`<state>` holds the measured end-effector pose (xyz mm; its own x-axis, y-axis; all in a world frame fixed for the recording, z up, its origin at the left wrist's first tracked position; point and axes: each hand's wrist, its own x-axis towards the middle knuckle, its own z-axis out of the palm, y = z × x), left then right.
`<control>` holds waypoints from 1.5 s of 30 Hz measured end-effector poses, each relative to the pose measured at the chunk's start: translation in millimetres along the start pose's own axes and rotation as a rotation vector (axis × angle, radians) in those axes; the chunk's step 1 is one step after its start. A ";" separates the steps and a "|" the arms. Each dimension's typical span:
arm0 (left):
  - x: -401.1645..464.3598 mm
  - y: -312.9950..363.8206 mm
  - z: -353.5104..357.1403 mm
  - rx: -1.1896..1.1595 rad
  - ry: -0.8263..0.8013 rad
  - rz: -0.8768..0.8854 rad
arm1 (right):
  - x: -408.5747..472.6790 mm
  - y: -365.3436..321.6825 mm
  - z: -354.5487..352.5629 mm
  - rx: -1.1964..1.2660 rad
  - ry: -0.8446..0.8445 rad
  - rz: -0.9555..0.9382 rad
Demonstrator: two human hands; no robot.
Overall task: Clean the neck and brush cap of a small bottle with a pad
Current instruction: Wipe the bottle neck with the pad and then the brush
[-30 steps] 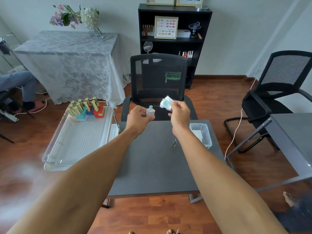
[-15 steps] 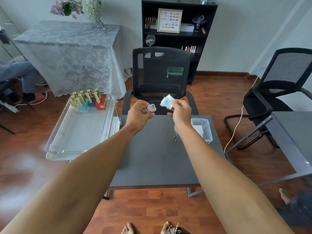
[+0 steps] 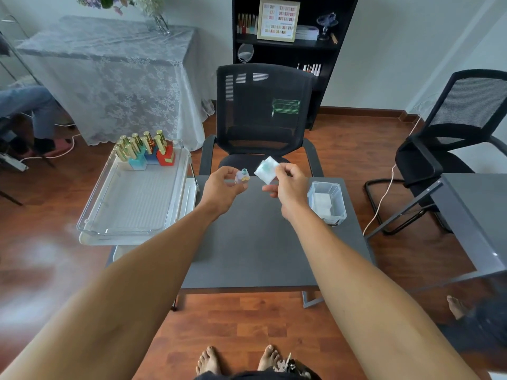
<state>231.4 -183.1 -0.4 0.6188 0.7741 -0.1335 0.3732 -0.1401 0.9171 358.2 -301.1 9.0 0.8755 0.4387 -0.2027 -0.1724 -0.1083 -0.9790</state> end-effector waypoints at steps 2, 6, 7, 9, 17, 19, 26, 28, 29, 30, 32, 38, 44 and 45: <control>-3.8 -10.2 1.5 -0.011 0.004 -0.033 | -4.6 16.4 -3.6 -0.045 0.005 0.035; -12.1 -29.8 5.4 -0.009 -0.001 -0.080 | -12.0 54.2 -10.6 -0.126 -0.017 0.136; -14.4 -35.3 6.9 -0.005 -0.004 -0.087 | -14.5 63.7 -12.2 -0.136 -0.030 0.164; -20.6 -47.0 10.1 -0.006 -0.010 -0.105 | -19.9 82.4 -15.3 -0.155 -0.062 0.213; -41.5 -90.1 23.6 -0.017 -0.078 -0.200 | -31.4 147.2 -32.7 -0.278 -0.167 0.356; -43.0 -96.8 25.6 -0.009 -0.089 -0.226 | -29.6 157.5 -37.0 -0.332 -0.152 0.364; -36.7 -107.5 36.9 0.009 -0.075 -0.272 | -6.4 175.2 -45.9 -0.387 -0.071 0.346; -33.1 -108.6 42.3 0.007 -0.076 -0.278 | 1.6 176.9 -48.2 -0.382 -0.059 0.330; -31.2 -108.3 45.0 0.005 -0.076 -0.282 | 5.2 177.2 -49.6 -0.379 -0.058 0.328; -29.4 -107.8 48.0 0.005 -0.075 -0.285 | 8.6 177.7 -50.8 -0.374 -0.059 0.330; -25.4 -105.9 52.9 0.010 -0.070 -0.288 | 14.7 178.3 -52.6 -0.367 -0.065 0.337; -12.4 -97.4 61.4 0.005 -0.072 -0.287 | 35.0 176.1 -57.0 -0.336 0.045 0.284; -3.4 -97.4 64.1 0.020 -0.077 -0.279 | 54.7 173.5 -54.1 -0.346 0.035 0.215; -2.6 -98.3 64.7 0.020 -0.081 -0.280 | 56.8 172.6 -52.9 -0.351 0.035 0.207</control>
<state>237.8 -211.3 -114.6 0.5423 0.7328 -0.4109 0.5507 0.0593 0.8326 402.0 -342.1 -170.4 0.8545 0.3457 -0.3877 -0.1870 -0.4916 -0.8505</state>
